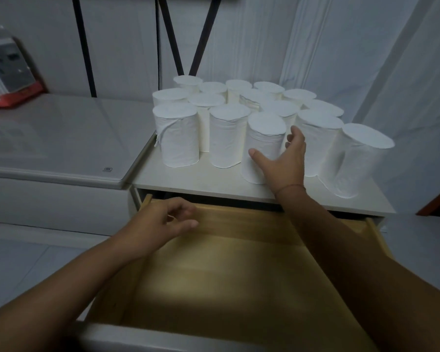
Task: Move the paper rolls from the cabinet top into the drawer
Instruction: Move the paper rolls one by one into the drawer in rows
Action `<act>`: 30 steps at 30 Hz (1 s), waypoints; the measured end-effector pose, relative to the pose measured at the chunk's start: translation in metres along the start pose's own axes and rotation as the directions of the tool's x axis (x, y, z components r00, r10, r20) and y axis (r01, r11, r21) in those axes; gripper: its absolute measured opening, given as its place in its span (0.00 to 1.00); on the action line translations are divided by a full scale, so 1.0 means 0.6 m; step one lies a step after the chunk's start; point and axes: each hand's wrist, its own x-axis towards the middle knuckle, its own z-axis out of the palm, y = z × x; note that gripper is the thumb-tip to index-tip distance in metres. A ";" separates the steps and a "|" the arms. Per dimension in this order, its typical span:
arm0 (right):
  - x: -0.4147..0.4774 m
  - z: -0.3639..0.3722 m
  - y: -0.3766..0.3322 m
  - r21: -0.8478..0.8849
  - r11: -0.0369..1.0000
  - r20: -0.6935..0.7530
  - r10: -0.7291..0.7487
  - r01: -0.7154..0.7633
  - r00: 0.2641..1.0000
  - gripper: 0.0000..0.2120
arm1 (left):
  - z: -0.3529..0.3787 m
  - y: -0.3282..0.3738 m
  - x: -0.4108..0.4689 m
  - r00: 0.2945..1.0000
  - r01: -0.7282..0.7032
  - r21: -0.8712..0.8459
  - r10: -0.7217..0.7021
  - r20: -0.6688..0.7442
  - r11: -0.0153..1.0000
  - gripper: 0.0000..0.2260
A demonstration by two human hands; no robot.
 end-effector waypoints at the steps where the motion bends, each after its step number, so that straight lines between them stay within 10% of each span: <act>1: 0.009 0.013 0.002 0.010 1.000 -0.025 0.006 -0.006 1.000 0.45 | 0.002 -0.007 0.005 1.000 -0.005 0.017 0.006 -0.003 1.000 0.12; 14: 0.056 0.063 0.013 0.058 0.995 -0.197 -0.069 0.082 0.978 0.35 | -0.009 -0.072 0.040 0.998 -0.026 0.265 0.038 -0.041 0.964 0.34; 23: -0.034 0.004 -0.009 0.108 0.974 0.077 -0.207 0.198 0.975 0.35 | -0.005 -0.102 0.046 0.999 -0.045 0.436 0.047 0.006 0.899 0.38; 30: -0.137 -0.012 -0.010 0.192 0.917 0.443 -0.399 0.350 0.802 0.39 | -0.015 -0.107 0.042 0.998 -0.060 0.476 0.038 0.056 0.878 0.42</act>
